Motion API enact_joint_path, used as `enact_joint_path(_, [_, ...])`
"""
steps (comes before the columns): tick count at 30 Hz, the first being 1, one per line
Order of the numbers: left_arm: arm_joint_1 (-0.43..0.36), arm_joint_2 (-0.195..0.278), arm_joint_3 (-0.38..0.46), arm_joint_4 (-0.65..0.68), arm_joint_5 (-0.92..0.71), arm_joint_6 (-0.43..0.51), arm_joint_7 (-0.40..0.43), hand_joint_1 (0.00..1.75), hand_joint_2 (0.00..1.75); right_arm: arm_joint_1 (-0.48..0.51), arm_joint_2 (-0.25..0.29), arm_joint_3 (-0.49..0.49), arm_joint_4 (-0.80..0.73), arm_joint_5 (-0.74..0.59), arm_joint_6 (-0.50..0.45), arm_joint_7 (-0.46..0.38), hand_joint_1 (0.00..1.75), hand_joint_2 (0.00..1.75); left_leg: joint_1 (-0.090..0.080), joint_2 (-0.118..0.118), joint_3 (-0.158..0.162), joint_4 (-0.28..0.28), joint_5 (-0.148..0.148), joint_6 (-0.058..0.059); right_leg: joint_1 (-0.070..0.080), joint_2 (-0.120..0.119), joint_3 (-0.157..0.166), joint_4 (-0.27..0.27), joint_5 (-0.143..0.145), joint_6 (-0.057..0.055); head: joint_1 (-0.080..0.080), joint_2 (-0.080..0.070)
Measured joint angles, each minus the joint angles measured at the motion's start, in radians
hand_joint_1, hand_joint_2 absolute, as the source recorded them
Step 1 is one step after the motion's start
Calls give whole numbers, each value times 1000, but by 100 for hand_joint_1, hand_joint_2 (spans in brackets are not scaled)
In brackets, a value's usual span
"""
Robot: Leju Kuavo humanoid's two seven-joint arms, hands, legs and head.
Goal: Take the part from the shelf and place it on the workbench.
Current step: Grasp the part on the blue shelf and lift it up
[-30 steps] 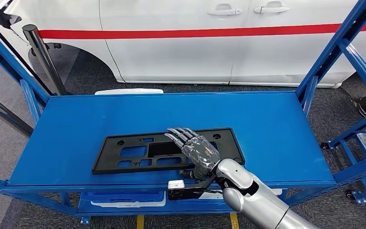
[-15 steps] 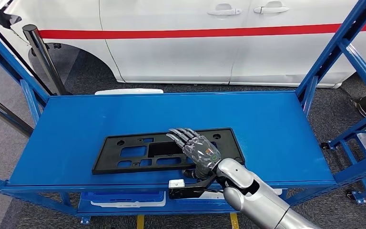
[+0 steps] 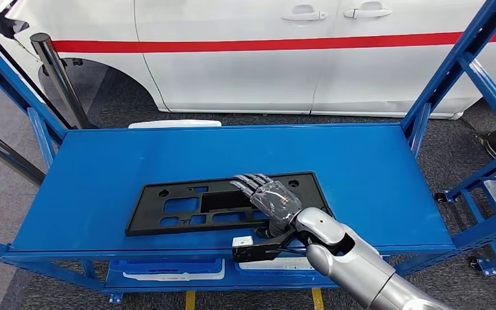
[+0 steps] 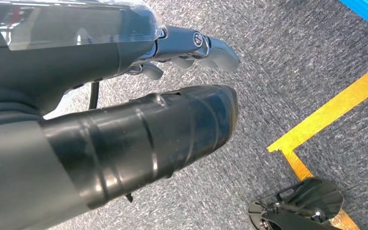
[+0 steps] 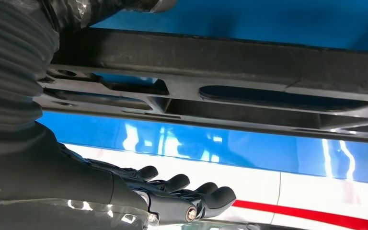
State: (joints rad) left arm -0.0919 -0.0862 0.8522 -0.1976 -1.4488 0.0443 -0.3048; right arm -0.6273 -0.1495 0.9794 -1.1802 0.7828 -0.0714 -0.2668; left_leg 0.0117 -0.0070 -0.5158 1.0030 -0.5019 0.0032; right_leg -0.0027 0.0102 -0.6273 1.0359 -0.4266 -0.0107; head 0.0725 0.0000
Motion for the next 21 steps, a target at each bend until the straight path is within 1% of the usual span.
enact_joint_path(6, [0, 0, 0, 0, 0, 1, 0, 0, 0, -6, 0, 5, 11, 14, -5, 20, 0, 175, 0, 0, -1, 0, 0, 0, 0, 0, 0, 0, 0, 0, 0, 0])
enact_joint_path(10, [0, 0, 0, 0, 0, 2, 0, 0, 0, -15, 0, 20, 21, 119, -53, 85, 0, 175, 0, 0, -1, 0, 0, 0, 0, 0, 0, 0, 0, 0, 0, 0])
enact_joint_path(12, [0, 0, 0, 0, 0, 2, 0, 0, 0, -20, 0, 33, 29, 158, -72, 104, 0, 175, 0, 0, -1, 0, 0, 0, 0, 0, 0, 0, 0, 0, 0, 0])
enact_joint_path(21, [1, 0, 0, 0, 0, 2, 0, 0, 0, -37, 1, 65, 50, 182, -84, 116, 0, 175, 0, 0, -1, 0, 0, 0, 0, 0, 0, 0, 0, 0, 0, 0])
